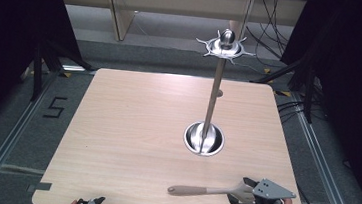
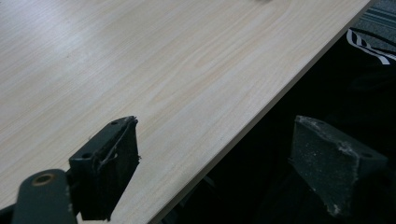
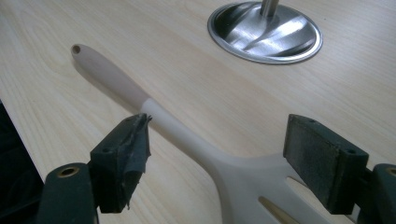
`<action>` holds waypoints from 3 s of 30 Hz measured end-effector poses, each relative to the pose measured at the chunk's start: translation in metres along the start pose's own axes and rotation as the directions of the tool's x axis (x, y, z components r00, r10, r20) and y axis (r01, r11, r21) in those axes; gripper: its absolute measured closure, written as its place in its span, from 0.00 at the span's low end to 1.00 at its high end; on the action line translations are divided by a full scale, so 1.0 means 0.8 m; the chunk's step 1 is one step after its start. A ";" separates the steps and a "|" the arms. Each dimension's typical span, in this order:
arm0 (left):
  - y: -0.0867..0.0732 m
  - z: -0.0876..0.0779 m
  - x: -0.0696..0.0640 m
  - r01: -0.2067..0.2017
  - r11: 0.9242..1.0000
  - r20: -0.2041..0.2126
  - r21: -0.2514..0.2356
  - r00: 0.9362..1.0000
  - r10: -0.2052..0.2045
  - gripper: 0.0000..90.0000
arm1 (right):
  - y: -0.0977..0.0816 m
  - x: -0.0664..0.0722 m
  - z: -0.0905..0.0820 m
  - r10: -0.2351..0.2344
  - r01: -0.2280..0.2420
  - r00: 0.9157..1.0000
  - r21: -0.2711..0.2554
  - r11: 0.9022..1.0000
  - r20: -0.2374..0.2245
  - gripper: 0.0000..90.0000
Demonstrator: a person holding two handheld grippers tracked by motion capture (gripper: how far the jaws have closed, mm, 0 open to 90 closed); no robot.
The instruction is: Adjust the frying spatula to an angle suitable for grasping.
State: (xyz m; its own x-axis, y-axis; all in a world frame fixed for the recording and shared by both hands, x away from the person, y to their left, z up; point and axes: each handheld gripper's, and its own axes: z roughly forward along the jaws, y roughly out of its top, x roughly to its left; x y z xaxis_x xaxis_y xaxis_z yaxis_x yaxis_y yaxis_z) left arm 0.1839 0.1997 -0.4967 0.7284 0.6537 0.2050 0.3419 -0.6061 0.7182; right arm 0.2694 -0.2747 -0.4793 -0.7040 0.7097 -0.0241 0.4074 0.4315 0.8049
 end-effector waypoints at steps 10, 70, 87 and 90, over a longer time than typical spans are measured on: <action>0.000 0.001 0.000 0.005 1.000 0.000 0.001 1.000 -0.005 0.16 | 0.007 0.008 0.004 -0.030 0.030 0.998 -0.004 1.000 -0.048 0.28; 0.000 0.001 -0.001 0.040 0.999 -0.002 -0.006 0.999 -0.040 0.16 | 0.076 0.044 0.112 -0.332 0.457 0.876 0.382 0.803 -0.349 0.69; -0.002 0.002 0.000 0.076 0.997 -0.029 -0.016 0.997 -0.077 0.16 | 0.098 0.046 0.130 -0.400 0.584 0.802 0.442 0.681 -0.444 0.79; -0.002 0.001 -0.001 0.088 0.996 -0.020 -0.029 0.996 -0.088 0.16 | 0.100 0.047 0.132 -0.418 0.612 0.782 0.442 0.656 -0.463 0.81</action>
State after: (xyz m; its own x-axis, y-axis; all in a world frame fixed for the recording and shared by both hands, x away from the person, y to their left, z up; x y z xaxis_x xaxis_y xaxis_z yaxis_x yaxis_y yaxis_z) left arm 0.1831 0.1997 -0.4989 0.6831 0.7138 0.1543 0.3871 -0.5331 0.7523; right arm 0.3367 -0.1545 -0.4783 -0.9898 0.1166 -0.0812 0.0929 0.9635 0.2512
